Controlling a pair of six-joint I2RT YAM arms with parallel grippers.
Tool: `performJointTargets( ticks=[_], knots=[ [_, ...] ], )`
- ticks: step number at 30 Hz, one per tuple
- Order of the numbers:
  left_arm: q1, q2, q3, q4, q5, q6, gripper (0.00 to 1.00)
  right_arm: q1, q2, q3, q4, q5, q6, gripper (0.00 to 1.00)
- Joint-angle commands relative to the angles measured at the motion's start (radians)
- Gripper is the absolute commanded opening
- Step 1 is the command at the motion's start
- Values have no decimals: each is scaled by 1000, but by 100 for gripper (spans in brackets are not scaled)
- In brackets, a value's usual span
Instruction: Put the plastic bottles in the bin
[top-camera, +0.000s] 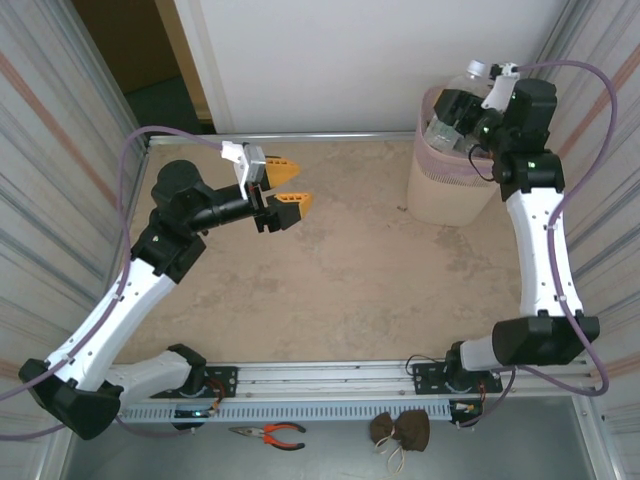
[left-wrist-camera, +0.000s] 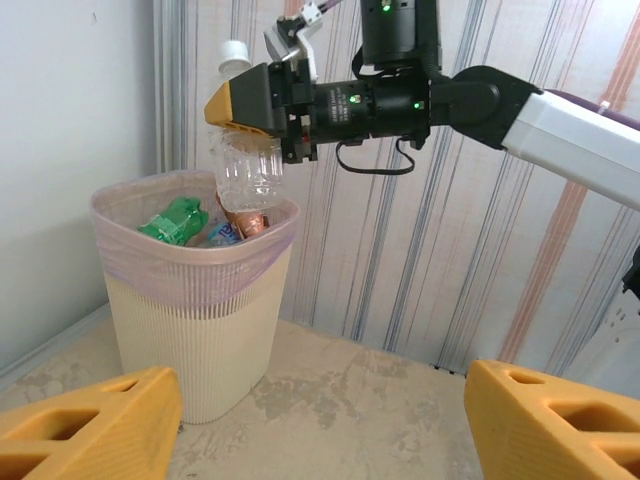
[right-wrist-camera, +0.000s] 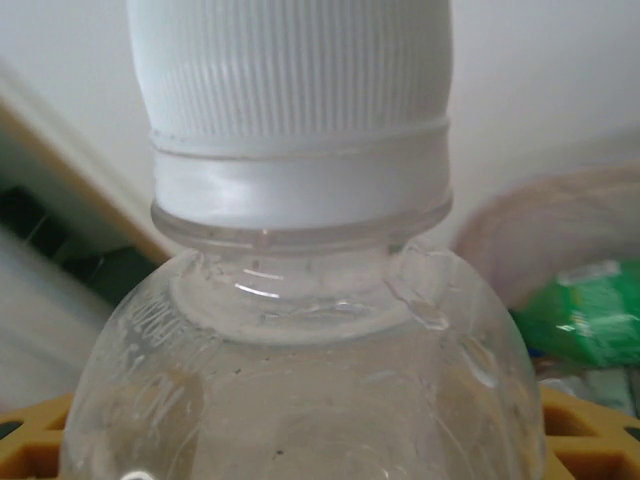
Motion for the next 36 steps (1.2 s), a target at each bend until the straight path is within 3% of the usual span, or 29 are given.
performJointTargets(
  ticks=[1, 4, 12, 22, 31, 36],
  knots=[
    [-6, -8, -13, 37, -8, 4, 75, -23, 36, 36, 47, 182, 154, 40],
    [-6, -2, -25, 54, -4, -5, 75, -54, 67, 31, 75, 264, 266, 41],
    [-6, 16, -38, 73, 0, -9, 75, -49, 205, 137, -137, 511, 632, 47],
    [-4, 9, -62, 78, -10, -11, 75, 4, 333, 223, -251, 550, 953, 56],
    [11, -31, -97, 79, -40, -17, 75, 23, 312, 223, -330, 545, 1040, 79],
    [24, -44, -110, 82, -45, -23, 75, 25, 214, 168, -369, 579, 1037, 85]
  ],
)
